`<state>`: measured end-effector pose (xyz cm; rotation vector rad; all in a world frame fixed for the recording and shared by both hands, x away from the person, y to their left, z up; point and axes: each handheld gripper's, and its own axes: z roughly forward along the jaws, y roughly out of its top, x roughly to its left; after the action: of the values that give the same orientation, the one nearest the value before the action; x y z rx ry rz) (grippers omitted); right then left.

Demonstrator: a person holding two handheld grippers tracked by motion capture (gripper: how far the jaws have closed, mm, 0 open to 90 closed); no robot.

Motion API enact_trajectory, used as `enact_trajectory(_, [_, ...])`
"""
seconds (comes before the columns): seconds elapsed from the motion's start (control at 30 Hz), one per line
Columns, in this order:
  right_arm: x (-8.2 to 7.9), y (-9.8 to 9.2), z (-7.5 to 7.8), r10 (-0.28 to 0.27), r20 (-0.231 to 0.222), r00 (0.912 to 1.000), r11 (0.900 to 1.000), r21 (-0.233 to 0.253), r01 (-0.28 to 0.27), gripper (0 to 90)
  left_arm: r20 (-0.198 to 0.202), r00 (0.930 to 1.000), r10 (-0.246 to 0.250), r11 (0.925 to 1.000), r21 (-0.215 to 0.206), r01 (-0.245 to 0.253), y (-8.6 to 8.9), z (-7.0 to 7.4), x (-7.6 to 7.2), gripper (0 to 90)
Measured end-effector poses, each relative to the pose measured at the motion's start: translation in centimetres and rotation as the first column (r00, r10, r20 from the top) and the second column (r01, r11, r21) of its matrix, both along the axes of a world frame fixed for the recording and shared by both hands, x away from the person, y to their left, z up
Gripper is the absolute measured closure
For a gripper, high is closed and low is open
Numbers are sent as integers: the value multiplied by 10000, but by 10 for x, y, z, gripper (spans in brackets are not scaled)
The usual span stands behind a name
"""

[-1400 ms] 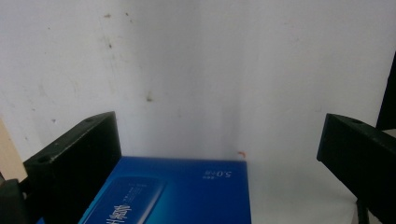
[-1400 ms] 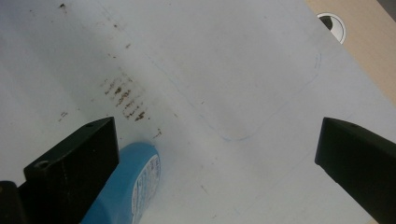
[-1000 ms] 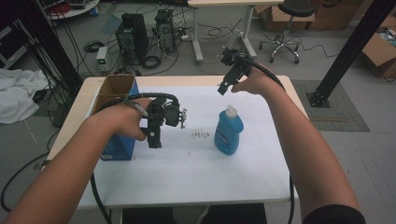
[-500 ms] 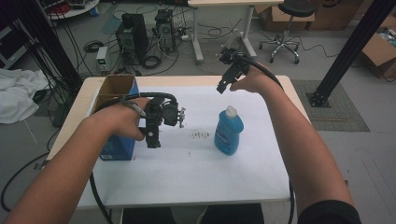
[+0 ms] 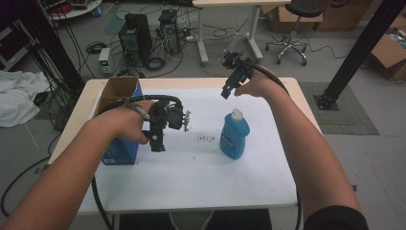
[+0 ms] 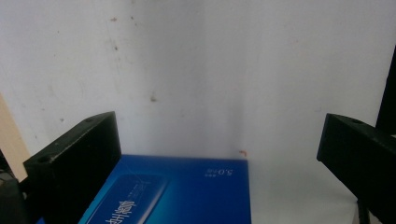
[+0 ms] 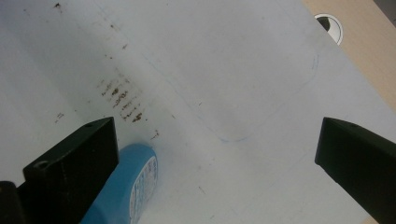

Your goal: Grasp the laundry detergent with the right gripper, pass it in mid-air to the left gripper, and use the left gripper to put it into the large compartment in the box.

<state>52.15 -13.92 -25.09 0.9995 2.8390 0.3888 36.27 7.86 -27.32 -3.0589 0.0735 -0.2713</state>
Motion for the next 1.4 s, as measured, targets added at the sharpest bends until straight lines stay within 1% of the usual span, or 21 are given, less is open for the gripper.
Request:
enact_trajectory(0.13, [-1, -4, -3, -51, 77, 10000, 10000, 67, 50, 0, -63, 10000, 41, 10000, -1, -41, -2, -1, 1, 1])
enact_trajectory(0.2, [-2, -7, -3, -43, 321, 9995, 9990, 435, 29, 0, -10, 10000, -14, 10000, 48, 14, -2, -1, 2, 1])
enact_trajectory(0.27, [-4, -9, -2, 11, 450, 9990, 9976, 690, -42, 0, -14, 10000, -38, 10000, -18, 38, -3, -3, 2, 1])
enact_trajectory(0.3, [-5, -10, -1, 54, 594, 9982, 9966, 814, -102, 0, -32, 10000, -57, 10000, 51, 57, -3, -3, 2, 1])
enact_trajectory(0.4, [-7, -14, 3, 154, 879, 9960, 9914, 1284, -266, 0, -58, 9999, -83, 9999, 82, 84, -5, -2, 2, 1])
enact_trajectory(0.5, [-11, -19, 10, 130, 1185, 9929, 9772, 2089, -377, 0, -58, 9999, -82, 10000, 26, 82, -5, -2, 3, 1])
enact_trajectory(0.53, [-12, -20, 12, 148, 1301, 9914, 9733, 2252, -441, 0, -37, 10000, -82, 10000, 21, 82, -5, -3, 3, 1])
enact_trajectory(0.6, [-15, -25, 16, 139, 1560, 9877, 9611, 2705, -562, 0, -44, 10000, -89, 9999, 82, 89, -6, -2, 2, 1])
enact_trajectory(0.67, [-20, -29, 19, 141, 1742, 9846, 9510, 3019, -670, 0, -15, 9999, -115, 9999, 7, 115, -7, -2, 1, 1])
enact_trajectory(0.73, [-25, -32, 22, 229, 2048, 9785, 9483, 3055, -861, 0, -2, 9999, -144, 9999, -39, 144, -7, -1, 0, 1])
enact_trajectory(0.77, [-28, -34, 22, 263, 2149, 9763, 9447, 3141, -946, 0, -10, 9999, -135, 9999, -48, 135, -7, -1, 0, 1])
enact_trajectory(0.8, [-31, -37, 23, 262, 2227, 9745, 9376, 3327, -1013, 0, 2, 9998, -181, 9998, 48, 181, -8, 0, 0, 1])
enact_trajectory(0.93, [-42, -47, 24, 227, 2558, 9665, 9234, 3650, -1183, 0, 3, 9998, -174, 9997, -169, 174, -6, 2, -2, 1])
enact_trajectory(0.97, [-45, -50, 24, 195, 2568, 9663, 9193, 3753, -1183, 0, 28, 9998, -182, 9994, -277, 183, -5, 2, -2, 1])
enact_trajectory(1.0, [-48, -53, 24, 158, 2559, 9666, 9156, 3846, -1168, 0, -13, 9998, -191, 9995, -267, 191, -5, 3, -3, 1])
enact_trajectory(1.07, [-55, -59, 25, 83, 2642, 9644, 9112, 3952, -1161, 0, -57, 9997, -220, 9991, -376, 218, -3, 6, -4, 1])
enact_trajectory(1.13, [-60, -65, 25, 51, 2618, 9651, 9016, 4162, -1177, 0, -52, 9998, -207, 9978, -631, 203, 0, 9, -5, 1])
enact_trajectory(1.2, [-66, -70, 25, 47, 2694, 9630, 8991, 4203, -1220, 0, -61, 9998, -206, 9964, -825, 200, 2, 11, -5, 1])
enact_trajectory(1.23, [-68, -72, 25, 38, 2692, 9631, 8964, 4261, -1226, 0, -81, 9998, -177, 9964, -833, 170, 3, 12, -5, 1])
enact_trajectory(1.3, [-74, -75, 25, 11, 2729, 9621, 8866, 4446, -1272, 0, -50, 9998, -175, 9948, -1000, 170, 6, 14, -4, 1])
enact_trajectory(1.4, [-79, -77, 25, -14, 2832, 9591, 8867, 4437, -1297, 0, -60, 9998, -169, 9935, -1129, 161, 8, 15, -4, 0])
